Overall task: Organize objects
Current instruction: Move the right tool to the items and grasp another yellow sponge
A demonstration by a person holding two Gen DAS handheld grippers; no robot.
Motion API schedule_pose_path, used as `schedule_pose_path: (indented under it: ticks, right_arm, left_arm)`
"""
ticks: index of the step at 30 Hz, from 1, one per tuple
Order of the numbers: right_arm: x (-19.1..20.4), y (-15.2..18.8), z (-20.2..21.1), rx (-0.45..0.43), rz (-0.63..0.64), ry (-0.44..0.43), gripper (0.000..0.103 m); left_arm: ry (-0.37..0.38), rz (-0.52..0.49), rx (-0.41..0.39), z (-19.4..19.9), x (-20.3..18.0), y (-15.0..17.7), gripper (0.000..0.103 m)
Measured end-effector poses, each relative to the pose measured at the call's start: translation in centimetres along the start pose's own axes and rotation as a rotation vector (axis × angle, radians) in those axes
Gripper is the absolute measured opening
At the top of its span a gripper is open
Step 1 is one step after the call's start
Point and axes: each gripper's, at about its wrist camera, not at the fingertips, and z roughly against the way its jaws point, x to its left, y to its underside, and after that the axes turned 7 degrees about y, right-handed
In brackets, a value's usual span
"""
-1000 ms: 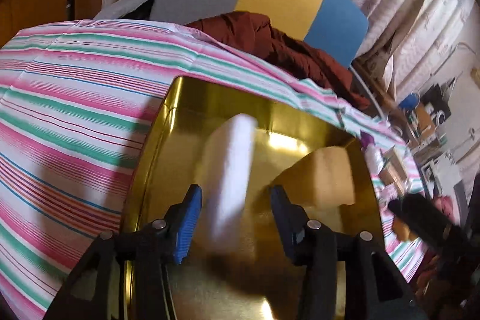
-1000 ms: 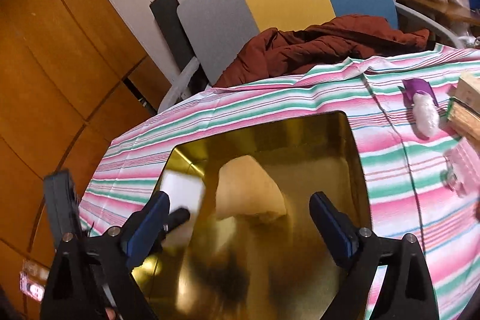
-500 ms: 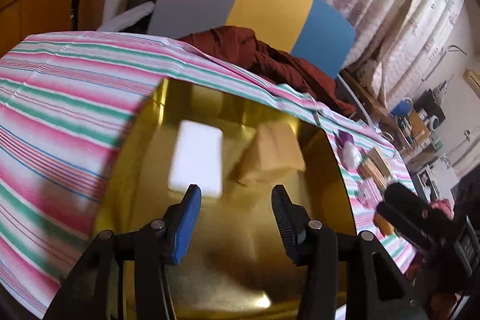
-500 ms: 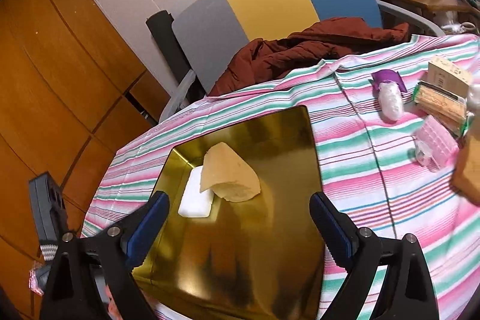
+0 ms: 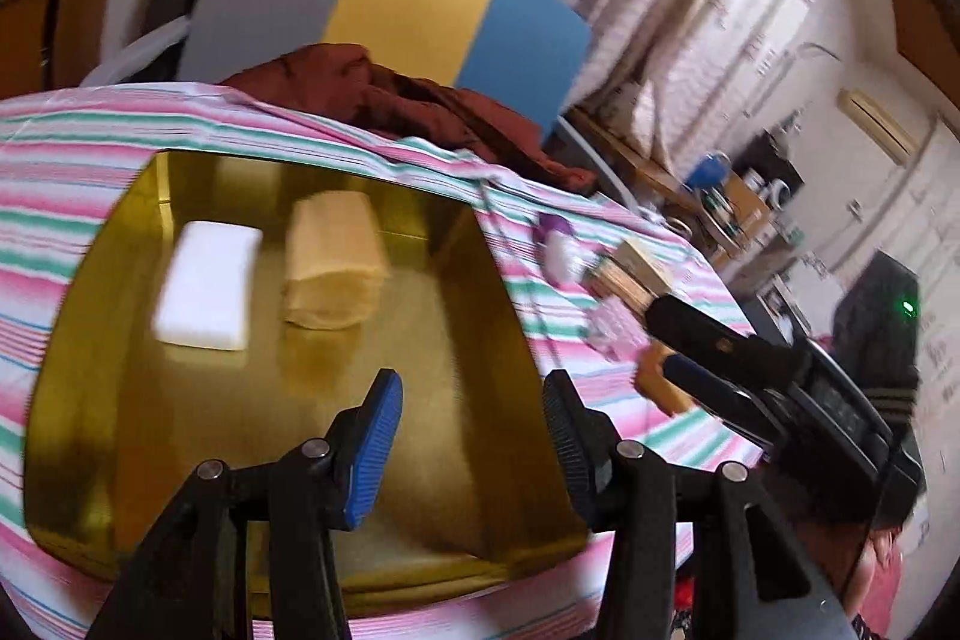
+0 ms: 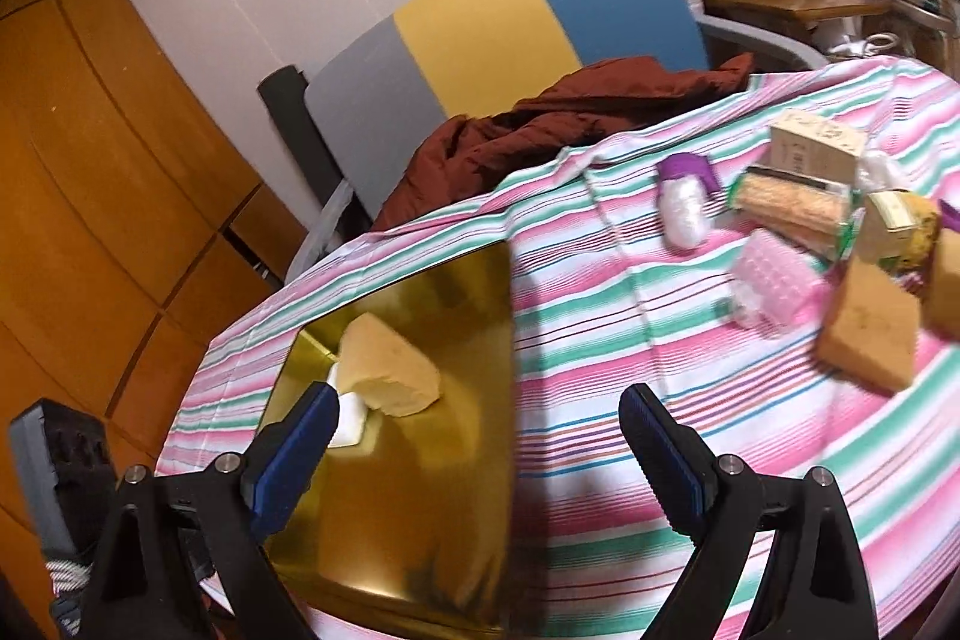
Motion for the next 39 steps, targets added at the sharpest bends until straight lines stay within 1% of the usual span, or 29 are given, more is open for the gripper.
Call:
schedule_pose_path:
  ticks: [2,4,10,16,19,22,26,28,29,31,35,37,39]
  right_arm:
    - [-1.2,-0.1,0.3,-0.003,-0.02,0.012,0.095]
    - [-2.3,-0.1,0.5,-0.005,-0.032,0.024,0.095]
    - [-6.3,-0.1,1.5,-0.02,-0.059,0.085,0.095]
    - [-11.1,-0.1,2.4,-0.028,-0.133,0.144,0.095]
    - [-13.5,0.0,2.9,-0.03,-0.144,0.192,0.095]
    - [-16.2,0.0,3.6,-0.047,-0.182,0.24,0.095]
    - [-20.4,-0.8,5.0,-0.098,-0.249,0.32,0.095]
    - [-22.0,-1.5,5.3,-0.111,-0.271,0.347,0.092]
    - [-22.6,-1.8,5.2,-0.103,-0.281,0.341,0.084]
    - [-23.1,-2.0,4.6,-0.073,-0.278,0.294,0.072]
    - [-22.9,-2.0,1.9,-0.02,-0.246,0.228,0.067]
    - [-23.2,-2.1,0.8,-0.015,-0.26,0.207,0.066]
    - [-23.6,-2.4,0.0,-0.023,-0.284,0.163,0.066]
  left_arm:
    - [0.037,-0.024,0.02,-0.6,-1.2,0.3,0.049]
    - [0.06,-0.054,0.047,-1.3,-2.5,0.8,0.049]
    - [0.077,-0.133,0.124,-3.4,-5.7,2.0,0.049]
    - [0.098,-0.189,0.177,-5.0,-8.0,2.8,0.049]
    - [0.113,-0.216,0.198,-5.5,-9.1,3.2,0.049]
    - [0.123,-0.244,0.219,-6.1,-10.1,3.6,0.049]
    - [0.128,-0.262,0.242,-6.7,-10.8,4.1,0.049]
    - [0.132,-0.256,0.247,-6.9,-11.0,4.3,0.049]
    - [0.133,-0.252,0.248,-7.0,-11.0,4.3,0.049]
    - [0.133,-0.247,0.256,-7.2,-11.1,4.4,0.049]
    - [0.124,-0.255,0.268,-7.5,-11.5,4.6,0.049]
    - [0.119,-0.267,0.265,-7.4,-11.6,4.6,0.049]
    - [0.111,-0.273,0.261,-7.2,-11.6,4.5,0.049]
